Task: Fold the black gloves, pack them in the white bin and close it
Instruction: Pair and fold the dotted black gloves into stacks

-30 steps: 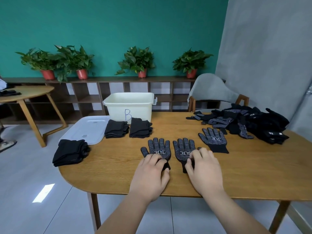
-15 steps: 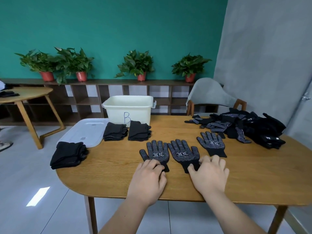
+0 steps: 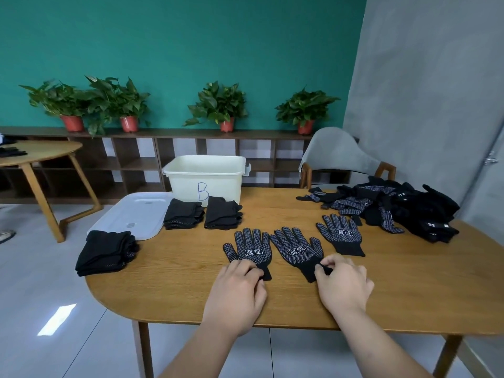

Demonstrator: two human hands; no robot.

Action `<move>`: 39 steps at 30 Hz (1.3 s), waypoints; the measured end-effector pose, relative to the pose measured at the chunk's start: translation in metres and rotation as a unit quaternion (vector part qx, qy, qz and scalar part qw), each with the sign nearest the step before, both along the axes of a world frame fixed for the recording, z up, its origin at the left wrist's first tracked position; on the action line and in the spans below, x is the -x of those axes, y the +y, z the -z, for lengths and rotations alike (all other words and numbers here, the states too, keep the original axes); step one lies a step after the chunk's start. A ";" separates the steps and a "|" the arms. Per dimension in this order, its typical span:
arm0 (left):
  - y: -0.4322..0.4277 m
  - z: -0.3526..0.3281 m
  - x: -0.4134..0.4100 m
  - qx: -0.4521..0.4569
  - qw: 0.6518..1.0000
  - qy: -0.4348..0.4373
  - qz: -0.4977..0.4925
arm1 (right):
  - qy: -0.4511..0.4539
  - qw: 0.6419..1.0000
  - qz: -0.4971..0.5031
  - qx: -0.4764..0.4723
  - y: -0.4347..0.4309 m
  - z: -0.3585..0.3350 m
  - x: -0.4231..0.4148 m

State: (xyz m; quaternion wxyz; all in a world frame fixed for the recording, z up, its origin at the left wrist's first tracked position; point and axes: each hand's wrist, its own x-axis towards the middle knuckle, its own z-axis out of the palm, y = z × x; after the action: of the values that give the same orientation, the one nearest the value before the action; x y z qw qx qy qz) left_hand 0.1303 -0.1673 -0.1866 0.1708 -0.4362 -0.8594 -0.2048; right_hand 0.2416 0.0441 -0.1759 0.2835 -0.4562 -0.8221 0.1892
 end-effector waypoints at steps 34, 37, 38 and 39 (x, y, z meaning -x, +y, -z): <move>-0.001 -0.007 0.000 0.026 0.999 -0.030 -0.012 | 0.206 0.927 -0.285 -0.131 -0.006 -0.152 -0.012; -0.001 -0.007 0.000 0.017 0.999 -0.044 -0.022 | 0.168 0.924 -0.322 -0.118 0.000 -0.163 -0.002; -0.001 -0.007 0.000 0.017 0.999 -0.045 -0.012 | 0.144 0.924 -0.330 -0.125 0.003 -0.164 0.002; -0.001 -0.008 0.000 0.018 0.999 -0.047 0.003 | 0.128 0.924 -0.335 -0.132 0.006 -0.166 0.008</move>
State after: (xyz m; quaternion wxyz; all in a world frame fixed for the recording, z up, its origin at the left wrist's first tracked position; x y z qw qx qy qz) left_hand 0.1302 -0.1685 -0.1784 0.1215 -0.4313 -0.8689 -0.2102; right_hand 0.2336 0.0502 -0.0102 0.3638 -0.0843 -0.9012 0.2198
